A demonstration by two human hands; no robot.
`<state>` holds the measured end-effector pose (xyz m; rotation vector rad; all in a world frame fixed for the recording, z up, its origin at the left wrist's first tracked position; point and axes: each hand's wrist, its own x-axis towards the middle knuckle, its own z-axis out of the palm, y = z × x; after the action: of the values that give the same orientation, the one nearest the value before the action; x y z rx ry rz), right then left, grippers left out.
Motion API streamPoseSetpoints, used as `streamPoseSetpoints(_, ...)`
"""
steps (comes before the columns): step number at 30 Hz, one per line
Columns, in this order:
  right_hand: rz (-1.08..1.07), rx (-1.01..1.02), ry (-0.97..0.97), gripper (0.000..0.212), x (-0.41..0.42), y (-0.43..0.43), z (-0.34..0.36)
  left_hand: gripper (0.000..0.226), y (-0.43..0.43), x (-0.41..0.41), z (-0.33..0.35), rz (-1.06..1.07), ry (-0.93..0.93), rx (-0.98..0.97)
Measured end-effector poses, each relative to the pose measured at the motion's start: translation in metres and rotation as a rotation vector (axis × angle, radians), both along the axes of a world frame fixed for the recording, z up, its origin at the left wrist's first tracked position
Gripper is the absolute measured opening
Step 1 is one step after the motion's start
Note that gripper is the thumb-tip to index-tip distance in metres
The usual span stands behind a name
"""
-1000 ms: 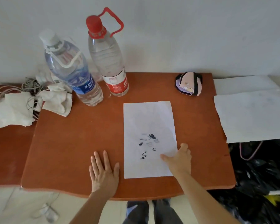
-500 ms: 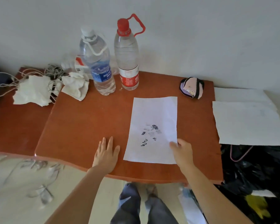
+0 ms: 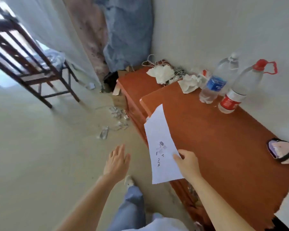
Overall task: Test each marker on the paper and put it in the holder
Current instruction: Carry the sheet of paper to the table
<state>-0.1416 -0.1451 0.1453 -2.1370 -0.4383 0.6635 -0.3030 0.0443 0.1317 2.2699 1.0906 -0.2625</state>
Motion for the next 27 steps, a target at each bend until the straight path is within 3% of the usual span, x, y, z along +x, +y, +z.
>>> streamPoseSetpoints(2, 0.172, -0.04, -0.01, 0.032, -0.026, 0.031, 0.0, 0.053, 0.006, -0.053, 0.008, 0.132, 0.019, 0.017)
streamPoseSetpoints(7, 0.617, -0.059, -0.149, 0.037, -0.113, 0.124, 0.012, 0.05, 0.025, -0.184, 0.016, 0.464, 0.028, 0.028)
streamPoseSetpoints(12, 1.002, -0.096, -0.34, 0.048, -0.242, 0.223, 0.029, 0.05, 0.049, -0.316, 0.033, 0.708, 0.065, 0.136)
streamPoseSetpoints(15, 1.189, -0.107, -0.457, 0.043, -0.34, 0.277, 0.034, 0.05, 0.07, -0.408, 0.039, 0.816, 0.1, 0.188)
streamPoseSetpoints(18, 1.336, -0.095, -0.51, 0.028, -0.445, 0.326, 0.042, 0.051, 0.087, -0.505, 0.05, 0.899, 0.149, 0.232)
streamPoseSetpoints(22, 1.456, -0.055, -0.573, 0.037, -0.584, 0.379, 0.062, 0.055, 0.102, -0.631, 0.07, 0.989, 0.238, 0.259)
streamPoseSetpoints(27, 1.48, 0.036, -0.492, 0.032, -0.727, 0.451, 0.08, 0.049, 0.144, -0.764, 0.088, 1.103, 0.289, 0.274)
